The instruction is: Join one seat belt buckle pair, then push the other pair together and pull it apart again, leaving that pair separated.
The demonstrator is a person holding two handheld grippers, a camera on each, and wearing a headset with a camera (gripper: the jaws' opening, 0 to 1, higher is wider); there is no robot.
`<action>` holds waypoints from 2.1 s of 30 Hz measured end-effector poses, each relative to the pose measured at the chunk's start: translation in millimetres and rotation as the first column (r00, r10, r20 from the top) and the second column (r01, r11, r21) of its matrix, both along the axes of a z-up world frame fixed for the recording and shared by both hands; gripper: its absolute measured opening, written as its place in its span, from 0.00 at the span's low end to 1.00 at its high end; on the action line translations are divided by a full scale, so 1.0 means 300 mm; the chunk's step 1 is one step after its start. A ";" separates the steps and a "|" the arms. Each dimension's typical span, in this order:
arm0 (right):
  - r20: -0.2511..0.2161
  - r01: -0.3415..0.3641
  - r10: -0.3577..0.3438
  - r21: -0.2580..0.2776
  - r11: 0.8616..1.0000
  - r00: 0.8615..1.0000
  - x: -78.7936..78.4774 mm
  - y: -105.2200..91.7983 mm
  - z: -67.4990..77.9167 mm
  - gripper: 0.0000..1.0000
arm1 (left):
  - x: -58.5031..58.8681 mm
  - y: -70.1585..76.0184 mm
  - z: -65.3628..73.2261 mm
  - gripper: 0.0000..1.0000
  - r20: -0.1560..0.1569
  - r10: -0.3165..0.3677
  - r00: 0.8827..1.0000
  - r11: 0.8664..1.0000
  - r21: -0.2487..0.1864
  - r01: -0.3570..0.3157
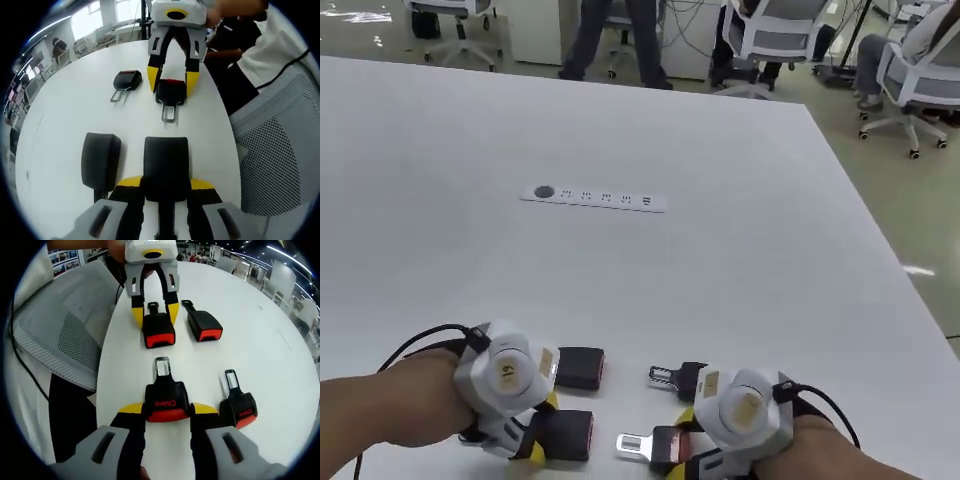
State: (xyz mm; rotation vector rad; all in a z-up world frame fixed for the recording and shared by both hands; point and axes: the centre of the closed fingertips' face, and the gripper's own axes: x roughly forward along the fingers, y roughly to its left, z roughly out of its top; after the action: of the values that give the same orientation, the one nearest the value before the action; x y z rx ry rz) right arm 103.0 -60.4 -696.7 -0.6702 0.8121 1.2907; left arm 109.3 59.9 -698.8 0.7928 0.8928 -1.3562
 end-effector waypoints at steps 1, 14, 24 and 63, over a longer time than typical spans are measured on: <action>0.001 0.000 0.000 0.000 1.000 1.000 0.000 0.004 0.000 0.33 | -0.001 -0.001 0.001 0.33 0.000 0.000 1.000 1.000 -0.001 0.000; 0.010 0.023 -0.023 0.020 1.000 1.000 0.010 0.066 -0.002 0.33 | -0.007 -0.004 0.010 0.33 0.001 -0.003 1.000 1.000 0.015 0.003; 0.023 0.029 -0.030 0.026 0.999 0.999 0.007 0.082 -0.006 0.33 | -0.005 -0.002 0.004 0.33 0.001 -0.006 1.000 1.000 0.029 0.006; 0.024 -0.034 0.033 0.040 0.999 0.999 0.028 0.158 -0.007 0.31 | 0.006 0.002 -0.003 0.32 0.008 -0.036 0.999 0.999 0.021 0.036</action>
State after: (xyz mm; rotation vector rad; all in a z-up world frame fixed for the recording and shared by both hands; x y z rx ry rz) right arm 111.3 -13.1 -698.8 -0.6681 0.7571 1.3236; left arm 111.3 60.4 -699.8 0.8334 0.8911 -1.3760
